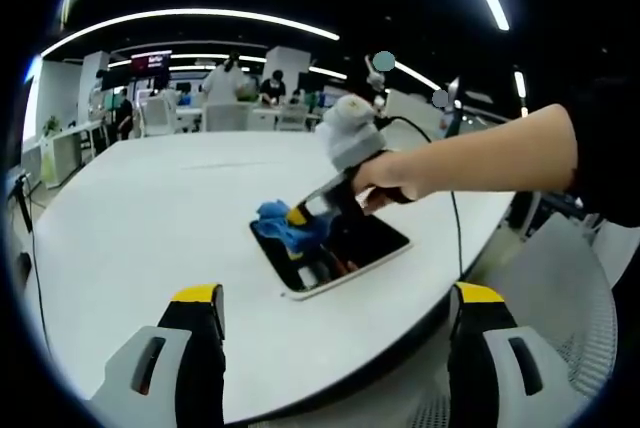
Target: Wipe the mirror surface with the cleaning cloth until all visible marks leave the cleaned area.
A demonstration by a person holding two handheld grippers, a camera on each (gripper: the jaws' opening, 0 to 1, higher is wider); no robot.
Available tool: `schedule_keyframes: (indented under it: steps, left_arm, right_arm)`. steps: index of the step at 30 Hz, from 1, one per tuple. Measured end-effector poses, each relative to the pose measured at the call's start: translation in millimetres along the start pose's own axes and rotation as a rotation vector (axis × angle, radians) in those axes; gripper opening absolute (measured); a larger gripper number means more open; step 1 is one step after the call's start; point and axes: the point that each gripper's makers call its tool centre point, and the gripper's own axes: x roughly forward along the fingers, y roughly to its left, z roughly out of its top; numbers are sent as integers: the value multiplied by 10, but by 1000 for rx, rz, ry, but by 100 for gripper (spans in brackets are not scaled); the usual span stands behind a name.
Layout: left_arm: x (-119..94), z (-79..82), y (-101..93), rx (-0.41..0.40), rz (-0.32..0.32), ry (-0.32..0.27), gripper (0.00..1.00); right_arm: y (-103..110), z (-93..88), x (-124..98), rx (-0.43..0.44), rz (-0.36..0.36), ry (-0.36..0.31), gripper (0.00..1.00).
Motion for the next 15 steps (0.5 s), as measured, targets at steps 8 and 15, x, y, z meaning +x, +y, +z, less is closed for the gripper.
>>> schedule_keyframes:
  steps: [8, 15]
  left_arm:
    - [1, 3, 1, 0, -1, -2, 93]
    - [2, 4, -1, 1, -3, -1, 93]
  right_arm:
    - [95, -38, -64, 1, 21, 7, 0]
    - [185, -111, -133, -23, 34, -15, 0]
